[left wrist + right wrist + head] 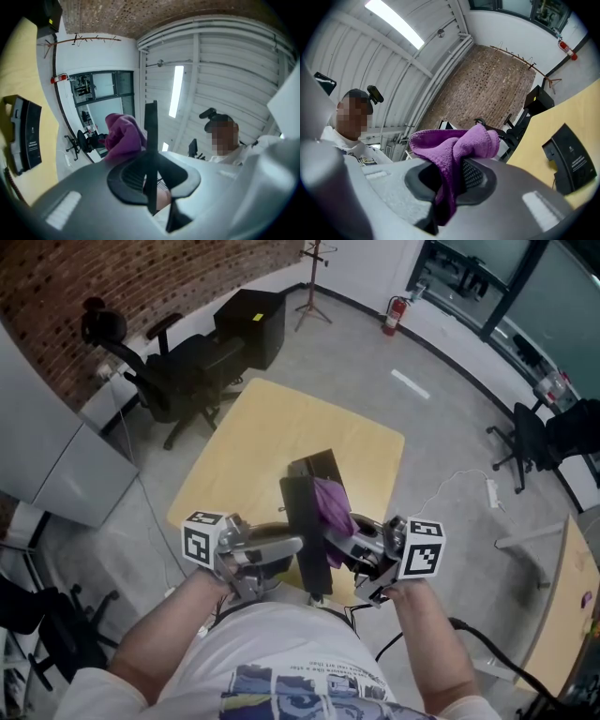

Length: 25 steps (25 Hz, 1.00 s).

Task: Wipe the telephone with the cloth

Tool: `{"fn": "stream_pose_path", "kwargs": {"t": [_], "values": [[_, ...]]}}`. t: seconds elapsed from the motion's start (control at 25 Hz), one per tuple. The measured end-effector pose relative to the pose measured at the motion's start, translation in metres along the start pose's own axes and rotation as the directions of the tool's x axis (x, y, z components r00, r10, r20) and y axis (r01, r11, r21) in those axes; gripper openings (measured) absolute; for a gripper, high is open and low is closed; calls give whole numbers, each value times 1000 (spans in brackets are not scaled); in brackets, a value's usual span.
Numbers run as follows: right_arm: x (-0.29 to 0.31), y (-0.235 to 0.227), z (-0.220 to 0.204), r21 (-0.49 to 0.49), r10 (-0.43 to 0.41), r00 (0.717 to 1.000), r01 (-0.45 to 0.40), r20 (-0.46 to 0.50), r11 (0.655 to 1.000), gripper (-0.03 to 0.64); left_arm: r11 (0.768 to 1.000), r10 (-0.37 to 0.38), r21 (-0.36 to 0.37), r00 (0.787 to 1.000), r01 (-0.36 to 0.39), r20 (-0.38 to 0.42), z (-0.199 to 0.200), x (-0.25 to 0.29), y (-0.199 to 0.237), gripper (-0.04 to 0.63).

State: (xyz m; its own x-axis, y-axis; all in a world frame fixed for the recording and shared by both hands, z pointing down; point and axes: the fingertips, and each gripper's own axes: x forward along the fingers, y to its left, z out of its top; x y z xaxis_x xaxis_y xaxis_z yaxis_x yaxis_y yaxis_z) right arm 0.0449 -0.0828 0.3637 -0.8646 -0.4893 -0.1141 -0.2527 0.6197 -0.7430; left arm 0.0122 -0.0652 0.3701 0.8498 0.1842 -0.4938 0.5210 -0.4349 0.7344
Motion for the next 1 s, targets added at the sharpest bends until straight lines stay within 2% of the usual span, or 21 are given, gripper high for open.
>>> {"fn": "stream_pose_path", "kwargs": {"t": [0.32, 0.6, 0.72, 0.84, 1.0], "values": [[-15, 2, -37, 40, -27, 999, 28, -29, 999, 43, 1000, -1, -9, 999, 1, 48, 15, -12, 3, 75], [-35, 10, -58, 27, -93, 994, 95, -55, 995, 43, 1000, 12, -17, 999, -11, 37, 22, -21, 9, 77], [-44, 9, -46, -3, -141, 990, 141, -17, 990, 43, 1000, 4, -29, 1000, -4, 22, 16, -21, 9, 75], [-45, 10, -17, -51, -175, 983, 177, 48, 983, 43, 999, -12, -42, 1000, 12, 0, 10, -18, 6, 75], [-34, 19, 23, -120, -172, 977, 188, 127, 975, 43, 998, -17, -64, 999, 15, -35, -1, -17, 4, 75]]}}
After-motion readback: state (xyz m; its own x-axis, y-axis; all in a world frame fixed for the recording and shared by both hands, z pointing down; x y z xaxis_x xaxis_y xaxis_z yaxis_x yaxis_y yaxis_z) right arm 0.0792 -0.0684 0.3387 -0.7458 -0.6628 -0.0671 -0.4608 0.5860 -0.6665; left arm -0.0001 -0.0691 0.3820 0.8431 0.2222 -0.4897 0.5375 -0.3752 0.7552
